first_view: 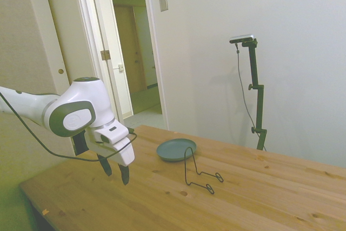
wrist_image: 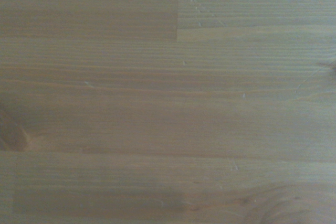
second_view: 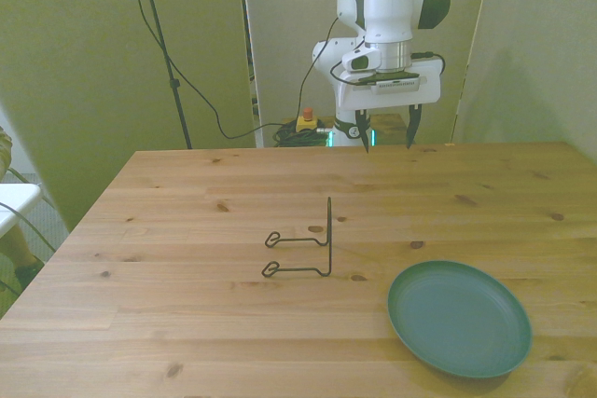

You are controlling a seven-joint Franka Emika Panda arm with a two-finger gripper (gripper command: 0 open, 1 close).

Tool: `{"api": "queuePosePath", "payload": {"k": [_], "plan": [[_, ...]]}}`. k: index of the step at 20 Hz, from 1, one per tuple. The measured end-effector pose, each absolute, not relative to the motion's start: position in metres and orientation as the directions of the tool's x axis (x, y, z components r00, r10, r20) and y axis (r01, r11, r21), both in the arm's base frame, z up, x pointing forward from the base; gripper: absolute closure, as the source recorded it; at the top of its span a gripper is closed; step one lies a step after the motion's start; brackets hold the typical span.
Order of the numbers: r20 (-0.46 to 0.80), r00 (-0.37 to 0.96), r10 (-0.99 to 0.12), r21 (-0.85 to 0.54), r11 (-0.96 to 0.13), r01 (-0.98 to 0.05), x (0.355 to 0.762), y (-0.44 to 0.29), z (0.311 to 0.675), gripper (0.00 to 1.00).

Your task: Load the plate

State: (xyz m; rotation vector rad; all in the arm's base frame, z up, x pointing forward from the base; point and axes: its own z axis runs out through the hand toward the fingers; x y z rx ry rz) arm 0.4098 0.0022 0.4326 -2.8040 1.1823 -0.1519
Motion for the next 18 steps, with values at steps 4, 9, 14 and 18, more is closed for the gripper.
{"api": "queuePosePath", "payload": {"k": [4, 9, 14, 18], "plan": [[0.054, 0.693, -0.719, -0.127, -0.693, -0.710, 0.412, 0.004, 0.433, 0.00], [0.060, 0.683, -0.728, -0.143, -0.683, -0.716, 0.431, 0.019, 0.445, 0.00], [0.066, 0.672, -0.737, -0.168, -0.672, -0.721, 0.463, 0.026, 0.459, 0.00], [0.074, 0.664, -0.744, -0.178, -0.665, -0.725, 0.495, 0.033, 0.469, 0.00]]}}
